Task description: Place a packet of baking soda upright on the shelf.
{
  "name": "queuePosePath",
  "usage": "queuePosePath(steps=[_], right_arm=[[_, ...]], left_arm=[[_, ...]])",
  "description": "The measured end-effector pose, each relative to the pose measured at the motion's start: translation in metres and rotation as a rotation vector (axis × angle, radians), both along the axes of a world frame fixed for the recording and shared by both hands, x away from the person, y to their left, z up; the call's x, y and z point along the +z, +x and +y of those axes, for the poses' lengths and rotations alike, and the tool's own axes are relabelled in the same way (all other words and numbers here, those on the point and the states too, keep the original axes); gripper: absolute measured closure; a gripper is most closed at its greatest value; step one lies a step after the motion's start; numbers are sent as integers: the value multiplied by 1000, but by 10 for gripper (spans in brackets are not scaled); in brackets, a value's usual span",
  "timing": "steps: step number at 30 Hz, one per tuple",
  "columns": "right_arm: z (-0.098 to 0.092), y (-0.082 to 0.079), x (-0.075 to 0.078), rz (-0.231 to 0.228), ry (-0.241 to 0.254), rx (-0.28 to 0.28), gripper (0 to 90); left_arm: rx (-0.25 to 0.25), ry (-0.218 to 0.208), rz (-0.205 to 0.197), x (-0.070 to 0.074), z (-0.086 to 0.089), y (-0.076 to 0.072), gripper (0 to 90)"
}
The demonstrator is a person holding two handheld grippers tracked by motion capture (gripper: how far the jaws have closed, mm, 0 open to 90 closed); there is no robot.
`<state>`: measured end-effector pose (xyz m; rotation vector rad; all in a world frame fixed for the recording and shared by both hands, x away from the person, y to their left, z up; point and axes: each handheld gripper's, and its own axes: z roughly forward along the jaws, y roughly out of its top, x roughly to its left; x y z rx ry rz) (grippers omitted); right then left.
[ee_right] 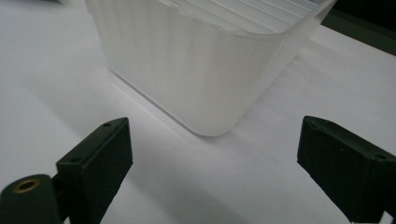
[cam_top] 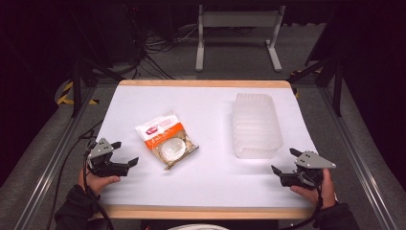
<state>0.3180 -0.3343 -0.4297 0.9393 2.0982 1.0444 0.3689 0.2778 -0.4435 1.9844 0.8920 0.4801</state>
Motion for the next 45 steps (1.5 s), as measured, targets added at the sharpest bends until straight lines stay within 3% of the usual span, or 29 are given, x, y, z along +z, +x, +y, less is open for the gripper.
queuePosePath(steps=[5, 9, 12, 21, 28, 34, 39, 45], right_arm=[[2, -1, 1, 0, 5, 14, 110], [4, 2, 2, -6, 16, 14, 109], [6, 3, 0, 8, -1, 18, 111], [4, 2, -2, 14, -11, 2, 115], [7, 2, -3, 20, -27, 10, 116], [8, 3, -5, 30, -40, 15, 118], [10, 4, -7, 38, -62, 18, 119], [12, 4, -8, 43, -75, 21, 122]], left_arm=[[-14, -3, -33, 2, 1, -5, 68], [-17, 36, -48, 0, 1, -7, 95], [-12, 11, -30, -1, 0, -5, 92], [-63, -1, 32, -3, -3, 0, 86], [-5, 10, 75, -3, -8, 9, 72], [-6, 1, 113, 2, -16, 25, 72], [-50, 5, 169, 2, -30, 38, 58], [-96, -25, 186, 8, -45, 54, 51]])
